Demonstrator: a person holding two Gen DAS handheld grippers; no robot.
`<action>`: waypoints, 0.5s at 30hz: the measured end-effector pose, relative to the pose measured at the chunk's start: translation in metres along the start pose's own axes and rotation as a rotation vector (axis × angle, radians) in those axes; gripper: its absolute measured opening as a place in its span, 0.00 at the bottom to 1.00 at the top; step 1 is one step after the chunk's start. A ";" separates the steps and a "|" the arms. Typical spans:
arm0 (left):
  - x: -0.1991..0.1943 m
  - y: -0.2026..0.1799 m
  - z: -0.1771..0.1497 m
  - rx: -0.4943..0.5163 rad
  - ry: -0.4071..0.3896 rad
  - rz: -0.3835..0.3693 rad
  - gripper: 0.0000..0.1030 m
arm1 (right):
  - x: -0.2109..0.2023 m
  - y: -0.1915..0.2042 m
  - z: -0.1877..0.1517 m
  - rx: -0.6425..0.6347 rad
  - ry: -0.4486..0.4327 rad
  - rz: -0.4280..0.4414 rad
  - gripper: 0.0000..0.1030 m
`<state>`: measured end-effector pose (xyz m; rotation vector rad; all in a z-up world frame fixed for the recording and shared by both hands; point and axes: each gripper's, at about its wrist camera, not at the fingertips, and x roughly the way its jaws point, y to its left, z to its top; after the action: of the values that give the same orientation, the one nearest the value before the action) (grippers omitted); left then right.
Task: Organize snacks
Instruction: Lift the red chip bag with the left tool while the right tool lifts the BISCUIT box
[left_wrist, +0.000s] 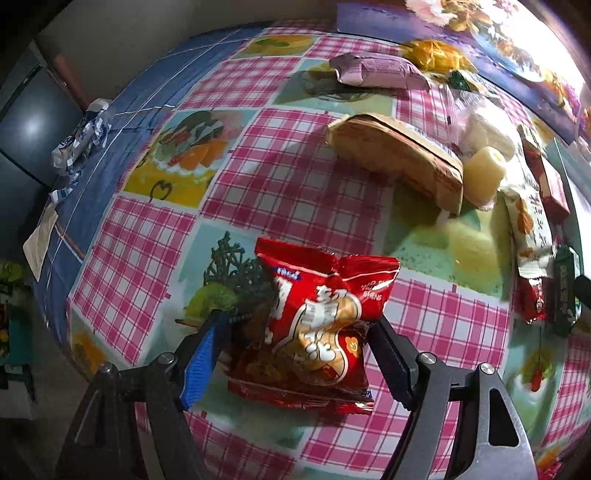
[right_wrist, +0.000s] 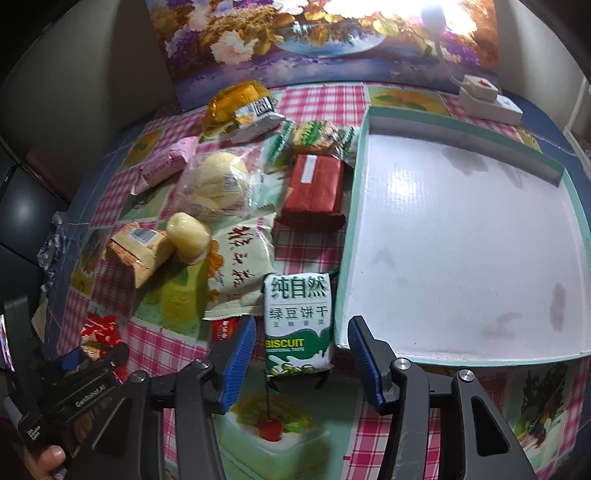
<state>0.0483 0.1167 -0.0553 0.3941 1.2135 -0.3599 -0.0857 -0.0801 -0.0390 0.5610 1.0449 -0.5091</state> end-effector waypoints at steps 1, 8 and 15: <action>0.000 0.001 0.000 -0.006 -0.002 -0.004 0.73 | 0.001 0.000 0.000 0.000 0.000 0.000 0.54; 0.003 0.007 0.006 -0.040 -0.010 -0.039 0.61 | -0.003 0.011 -0.001 -0.044 -0.015 0.021 0.56; 0.009 0.015 0.012 -0.064 -0.013 -0.060 0.56 | -0.005 0.013 0.001 -0.049 -0.028 0.000 0.56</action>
<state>0.0674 0.1235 -0.0588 0.3003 1.2226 -0.3739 -0.0789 -0.0700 -0.0320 0.5095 1.0280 -0.4894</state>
